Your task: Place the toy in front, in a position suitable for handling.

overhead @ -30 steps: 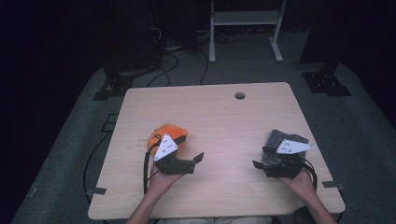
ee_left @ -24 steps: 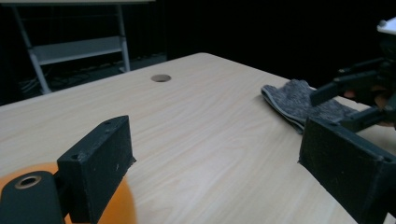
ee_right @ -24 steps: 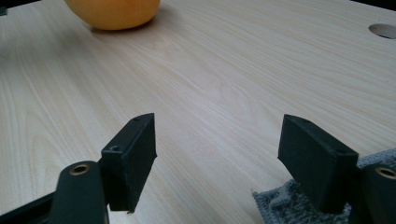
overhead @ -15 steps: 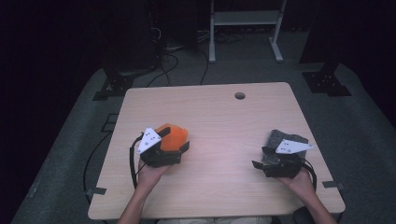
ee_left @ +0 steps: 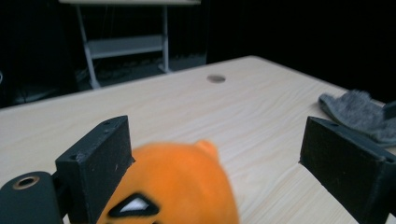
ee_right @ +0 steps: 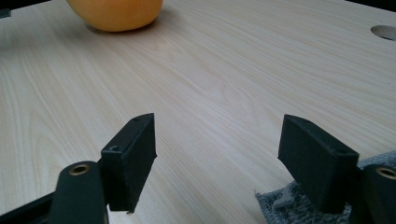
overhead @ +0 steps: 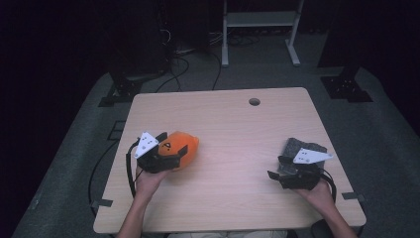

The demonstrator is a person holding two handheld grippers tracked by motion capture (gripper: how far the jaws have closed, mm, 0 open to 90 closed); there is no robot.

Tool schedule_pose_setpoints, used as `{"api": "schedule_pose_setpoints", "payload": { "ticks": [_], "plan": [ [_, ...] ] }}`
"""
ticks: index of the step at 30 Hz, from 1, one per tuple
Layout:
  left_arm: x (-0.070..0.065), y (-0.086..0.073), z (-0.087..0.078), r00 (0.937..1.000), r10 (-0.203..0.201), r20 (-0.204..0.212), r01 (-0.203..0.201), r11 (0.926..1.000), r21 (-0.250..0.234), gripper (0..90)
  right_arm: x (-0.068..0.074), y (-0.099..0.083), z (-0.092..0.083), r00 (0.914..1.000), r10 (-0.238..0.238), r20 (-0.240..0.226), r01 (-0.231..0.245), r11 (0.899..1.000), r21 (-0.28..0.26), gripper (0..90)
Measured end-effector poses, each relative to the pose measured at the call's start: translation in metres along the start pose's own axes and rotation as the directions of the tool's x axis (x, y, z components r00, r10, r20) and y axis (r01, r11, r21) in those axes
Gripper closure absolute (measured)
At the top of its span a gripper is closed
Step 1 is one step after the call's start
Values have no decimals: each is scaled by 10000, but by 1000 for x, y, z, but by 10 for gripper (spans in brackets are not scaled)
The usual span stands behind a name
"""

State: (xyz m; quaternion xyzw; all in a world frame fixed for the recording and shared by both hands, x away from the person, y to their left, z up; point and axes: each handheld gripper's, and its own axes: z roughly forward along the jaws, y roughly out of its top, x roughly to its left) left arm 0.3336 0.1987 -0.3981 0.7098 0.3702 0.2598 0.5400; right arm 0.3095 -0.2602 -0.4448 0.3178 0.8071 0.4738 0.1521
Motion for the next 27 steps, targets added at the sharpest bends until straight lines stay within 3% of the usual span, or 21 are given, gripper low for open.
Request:
{"api": "schedule_pose_setpoints", "payload": {
  "ticks": [2, 4, 6, 7, 9, 14, 19, 21, 24, 27],
  "plan": [
    [6, -4, 2, 9993, 196, -305, -188, 9995, 272, 78, 0, 0, 1, 10000, -3, -4, 3, 10000, 10, 263],
    [10, -6, 3, 9992, 122, -393, -110, 9995, 312, 79, 0, 0, 1, 10000, -38, 0, 38, 10000, 51, 263],
    [22, -13, 5, 9969, -341, -702, 377, 9980, 516, 79, 0, 0, 1, 10000, -48, 6, 47, 10000, 68, 263],
    [22, -13, 5, 9969, -341, -702, 377, 9980, 516, 79, 0, 0, 1, 10000, -48, 6, 47, 10000, 68, 263],
    [32, -18, 7, 9926, -875, -837, 926, 9939, 598, 79, -1, 0, 1, 10000, -43, 5, 43, 10000, 53, 263],
    [38, -23, 12, 9884, -1149, -990, 1237, 9885, 874, 79, 0, 0, 1, 10000, -56, -10, 56, 10000, 46, 263],
    [42, -27, 16, 9860, -1432, -852, 1520, 9825, 1078, 78, -1, -1, 0, 10000, -22, -24, 22, 10000, 33, 263],
    [45, -32, 19, 9842, -1671, -579, 1730, 9779, 1172, 78, -1, 0, 0, 10000, -14, -15, 14, 10000, 34, 263],
    [48, -36, 24, 9738, -2272, 100, 2227, 9615, 1609, 78, 0, 0, 1, 10000, -98, -15, 98, 9999, 72, 263],
    [47, -37, 25, 9745, -2240, 158, 2181, 9607, 1716, 79, 0, 0, 1, 9999, -103, -12, 103, 9999, 109, 263]
  ]
}}
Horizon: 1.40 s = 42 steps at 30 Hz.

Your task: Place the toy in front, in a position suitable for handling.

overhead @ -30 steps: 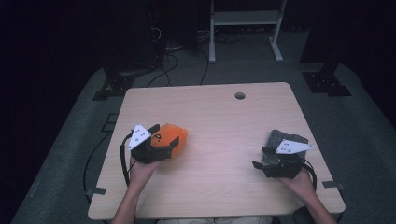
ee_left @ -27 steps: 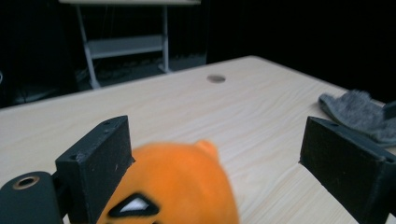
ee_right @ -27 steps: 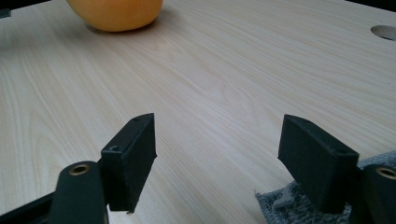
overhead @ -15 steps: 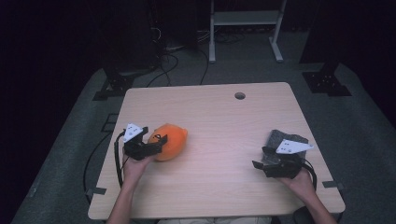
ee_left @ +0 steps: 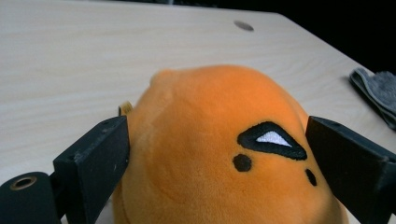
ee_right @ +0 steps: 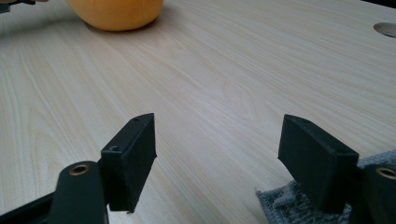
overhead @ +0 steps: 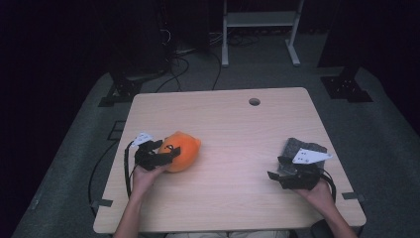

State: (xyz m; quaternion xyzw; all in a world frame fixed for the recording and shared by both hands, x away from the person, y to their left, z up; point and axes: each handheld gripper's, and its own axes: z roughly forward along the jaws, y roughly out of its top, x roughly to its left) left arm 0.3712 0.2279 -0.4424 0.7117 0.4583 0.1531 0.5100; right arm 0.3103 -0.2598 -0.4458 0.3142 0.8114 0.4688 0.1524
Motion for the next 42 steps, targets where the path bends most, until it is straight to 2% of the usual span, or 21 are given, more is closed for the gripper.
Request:
{"api": "schedule_pose_setpoints", "payload": {
  "ticks": [2, 3, 6, 7, 10, 11, 16, 19, 22, 25, 28, 29, 31, 33, 34, 35, 36, 38, 39, 41, 42],
  "plan": [
    [-2, 0, -1, 9999, 154, -13, -154, 9999, 48, 97, 0, 0, 0, 10000, 17, -6, -17, 10000, -19, 263],
    [-4, -1, -2, 9992, 388, 47, -388, 9991, 149, 128, 1, 0, -1, 10000, 23, -18, -23, 10000, -34, 264],
    [-7, -1, -3, 9982, 599, -87, -597, 9979, 252, 225, 1, 0, 0, 10000, -12, -14, 12, 10000, -32, 264],
    [-11, 1, -3, 9959, 888, -192, -880, 9954, 388, 251, 1, 0, 0, 10000, -23, -1, 23, 10000, 17, 264],
    [-16, 2, -3, 9930, 1136, -333, -1123, 9929, 388, 321, 1, 0, -1, 10000, -26, 13, 26, 10000, -27, 264],
    [-21, 3, -3, 9888, 1424, -456, -1410, 9895, 330, 342, 1, 0, -2, 10000, -23, -2, 23, 10000, -94, 264],
    [-27, 4, -4, 9861, 1570, -550, -1568, 9876, 85, 410, 0, 1, -1, 10000, 9, -9, -10, 10000, -62, 264],
    [-31, 6, -4, 9924, 1217, -197, -1223, 9920, -302, 424, 1, 1, -1, 10000, -90, 6, 90, 9999, -56, 264],
    [-35, 7, -4, 9920, 1254, -147, -1259, 9909, -469, 425, 1, 0, -2, 10000, -27, 6, 27, 10000, -93, 264],
    [-46, 9, -2, 9906, 1355, 178, -1343, 9893, -566, 425, -2, 1, -3, 9999, 82, 81, -81, 9998, -177, 264],
    [-62, 11, 3, 9842, 1692, 526, -1659, 9842, -621, 425, -3, 1, -4, 9999, 81, 131, -78, 9998, -204, 263],
    [-74, 12, 8, 9798, 1829, 804, -1777, 9818, -675, 424, -3, 1, -5, 9998, 118, 175, -113, 9996, -262, 264],
    [-80, 12, 11, 9776, 1865, 976, -1800, 9811, -716, 423, -5, 1, -7, 9996, 157, 236, -149, 9993, -341, 264],
    [-99, 9, 22, 9672, 2114, 1407, -2048, 9769, -603, 422, -6, 1, -9, 9994, 197, 270, -185, 9990, -417, 264],
    [-99, 9, 22, 9672, 2114, 1407, -2048, 9769, -603, 421, -6, 1, -9, 9994, 197, 270, -185, 9990, -417, 264],
    [-111, 6, 30, 9583, 2227, 1789, -2160, 9748, -562, 420, -8, 0, -10, 9992, 239, 327, -224, 9988, -442, 263],
    [-111, 6, 30, 9583, 2227, 1789, -2160, 9748, -562, 419, -8, 0, -10, 9992, 239, 327, -224, 9988, -442, 263],
    [-123, 3, 38, 9475, 2305, 2214, -2237, 9731, -560, 418, -9, -1, -11, 9989, 300, 347, -285, 9986, -442, 263],
    [-134, -1, 44, 9376, 2480, 2437, -2441, 9686, -465, 411, -10, -1, -12, 9987, 363, 368, -345, 9982, -488, 264],
    [-140, -7, 51, 9281, 2620, 2647, -2681, 9633, -134, 395, -10, -1, -12, 9984, 396, 393, -376, 9981, -489, 264],
    [-140, -7, 51, 9281, 2620, 2647, -2681, 9633, -134, 385, -10, -1, -12, 9984, 396, 393, -376, 9981, -489, 264]
  ]
}}
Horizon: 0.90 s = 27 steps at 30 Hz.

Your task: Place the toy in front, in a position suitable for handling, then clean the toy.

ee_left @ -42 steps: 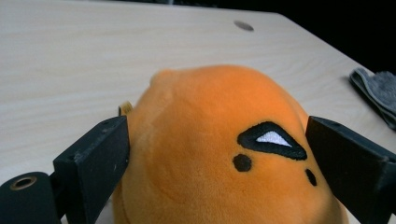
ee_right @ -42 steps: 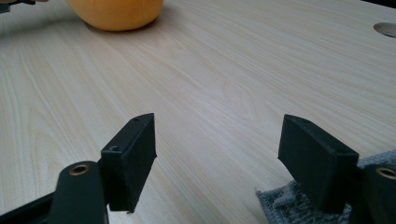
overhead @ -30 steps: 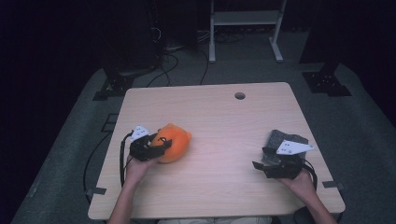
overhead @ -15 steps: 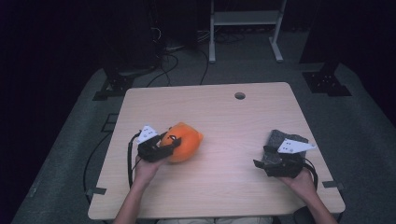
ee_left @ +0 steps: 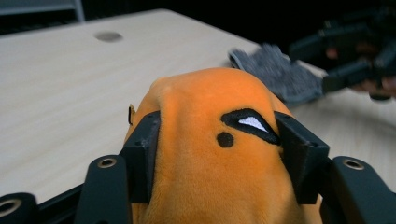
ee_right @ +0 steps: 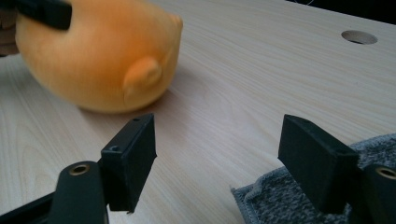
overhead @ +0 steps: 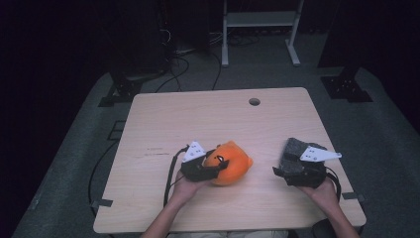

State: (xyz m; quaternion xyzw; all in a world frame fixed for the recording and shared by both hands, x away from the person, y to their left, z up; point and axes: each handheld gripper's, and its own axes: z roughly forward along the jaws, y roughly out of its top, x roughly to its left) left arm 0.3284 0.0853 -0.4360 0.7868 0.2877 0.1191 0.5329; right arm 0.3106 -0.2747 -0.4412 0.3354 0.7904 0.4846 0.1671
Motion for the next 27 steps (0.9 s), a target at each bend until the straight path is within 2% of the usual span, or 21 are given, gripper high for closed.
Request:
{"api": "schedule_pose_setpoints", "payload": {
  "ticks": [1, 2, 4, 5, 6, 8, 12, 15, 17, 19, 21, 24, 27],
  "plan": [
    [-1, -3, 3, 10000, 10, 86, -11, 10000, 87, 385, 0, 0, 0, 10000, 0, 6, 0, 10000, 7, 264],
    [-1, -4, 3, 9998, -100, 177, 100, 9999, -19, 336, 1, 0, 0, 10000, -12, 25, 12, 10000, 29, 263],
    [0, -2, 2, 9999, -74, 154, 74, 10000, 23, 213, 1, 0, 0, 10000, -37, 46, 37, 10000, 27, 264],
    [0, 0, -1, 9998, -117, 167, 119, 9999, -77, 213, 1, 0, 0, 10000, -74, 66, 74, 10000, 18, 264],
    [1, 0, -8, 9995, -166, 260, 178, 9988, -455, 156, -1, 1, -2, 9998, -104, 172, 105, 9999, -27, 264],
    [0, -1, -17, 9999, 54, 147, -42, 9970, -775, 115, -5, 1, -6, 9996, 23, 282, -19, 9999, -143, 263],
    [0, -2, -28, 9992, 352, -162, -366, 9946, -970, 105, -14, -1, -13, 9986, 209, 489, -194, 9993, -307, 264],
    [5, -4, -33, 9985, 286, -469, -335, 9936, -1081, 103, -21, -4, -16, 9968, 423, 674, -405, 9988, -285, 263],
    [8, -5, -35, 9988, 94, -477, -147, 9936, -1119, 98, -25, -6, -18, 9955, 517, 790, -493, 9983, -320, 263],
    [8, -4, -35, 9987, 115, -488, -170, 9933, -1142, 98, -25, -6, -19, 9952, 545, 808, -519, 9980, -350, 264],
    [6, -3, -36, 9984, 276, -499, -332, 9926, -1168, 98, -24, -6, -20, 9952, 508, 832, -478, 9981, -382, 264],
    [4, -3, -35, 9986, 316, -435, -367, 9921, -1201, 94, -22, -6, -20, 9953, 458, 855, -429, 9985, -350, 264],
    [4, -1, -34, 9974, 542, -482, -596, 9910, -1195, 94, -25, -6, -20, 9936, 460, 1034, -419, 9983, -411, 264]
  ]
}}
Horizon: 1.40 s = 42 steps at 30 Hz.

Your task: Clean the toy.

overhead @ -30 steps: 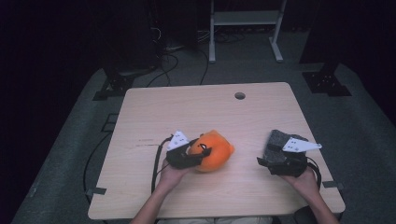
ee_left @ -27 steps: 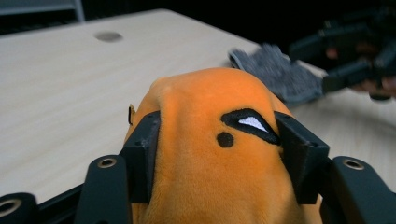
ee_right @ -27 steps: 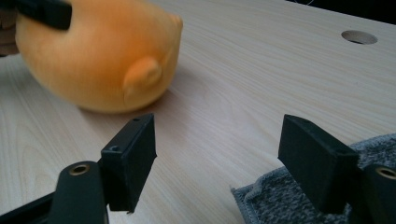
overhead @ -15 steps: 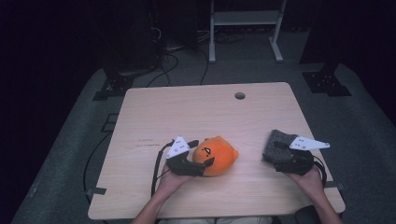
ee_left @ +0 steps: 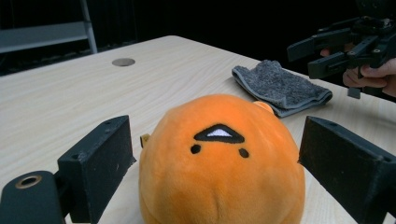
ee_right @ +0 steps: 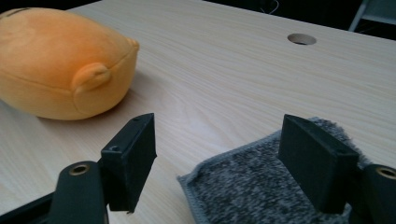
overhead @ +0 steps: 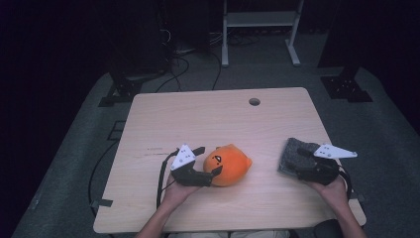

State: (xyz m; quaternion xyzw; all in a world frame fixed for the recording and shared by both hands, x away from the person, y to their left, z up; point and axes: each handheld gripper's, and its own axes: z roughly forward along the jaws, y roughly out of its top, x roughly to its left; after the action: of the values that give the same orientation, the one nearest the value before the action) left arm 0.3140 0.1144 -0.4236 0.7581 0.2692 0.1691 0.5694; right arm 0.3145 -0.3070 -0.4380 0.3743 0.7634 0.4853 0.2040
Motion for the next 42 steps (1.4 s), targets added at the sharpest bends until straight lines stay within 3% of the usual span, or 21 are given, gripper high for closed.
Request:
{"api": "schedule_pose_setpoints", "payload": {
  "ticks": [6, 13, 21, 22, 28, 29, 30, 31, 32, 33, 36, 37, 42],
  "plan": [
    [3, 1, 0, 10000, 10, 9, -10, 10000, -26, 94, -12, 1, -1, 9985, 125, 537, -121, 9999, -88, 264],
    [4, 2, -2, 9998, 184, -62, -184, 9998, -21, 95, -24, 0, -1, 9965, 396, 736, -388, 9992, -133, 279],
    [4, 1, -1, 9999, 154, -32, -154, 9999, 72, 96, -24, -1, 15, 9981, -121, 610, 73, 9970, 776, 308],
    [3, 1, -1, 9998, 190, 33, -190, 9998, 94, 97, -27, 1, 22, 9975, -252, 661, 170, 9923, 1225, 308],
    [2, 0, 0, 9987, 492, 148, -496, 9982, 327, 98, -34, 0, 42, 9975, -57, 709, -95, 9772, 2120, 318],
    [3, 0, 0, 9988, 459, 154, -464, 9983, 341, 98, -34, -1, 47, 9975, -47, 708, -123, 9712, 2380, 324],
    [5, 0, -1, 9990, 416, 187, -422, 9985, 352, 98, -33, -4, 57, 9948, -219, 994, -117, 9454, 3257, 340],
    [5, 0, -1, 9990, 416, 187, -422, 9985, 352, 98, -33, -4, 57, 9948, -219, 994, -117, 9454, 3257, 340],
    [6, 0, -1, 9990, 387, 203, -395, 9984, 399, 98, -33, -7, 60, 9944, -176, 1046, -197, 9383, 3453, 340],
    [7, 0, -2, 9991, 368, 224, -377, 9985, 406, 98, -33, -9, 60, 9941, -95, 1078, -267, 9437, 3296, 360],
    [9, 1, -3, 9983, 362, 465, -392, 9971, 658, 98, -31, -10, 57, 9929, -188, 1178, -197, 9481, 3174, 669],
    [9, 1, -3, 9983, 362, 465, -392, 9971, 658, 98, -30, -10, 56, 9924, -209, 1214, -191, 9474, 3194, 716],
    [14, -4, -1, 9974, 361, 626, -431, 9925, 1142, 122, -25, -6, 54, 9904, -266, 1358, -221, 9384, 3448, 789]
  ]
}}
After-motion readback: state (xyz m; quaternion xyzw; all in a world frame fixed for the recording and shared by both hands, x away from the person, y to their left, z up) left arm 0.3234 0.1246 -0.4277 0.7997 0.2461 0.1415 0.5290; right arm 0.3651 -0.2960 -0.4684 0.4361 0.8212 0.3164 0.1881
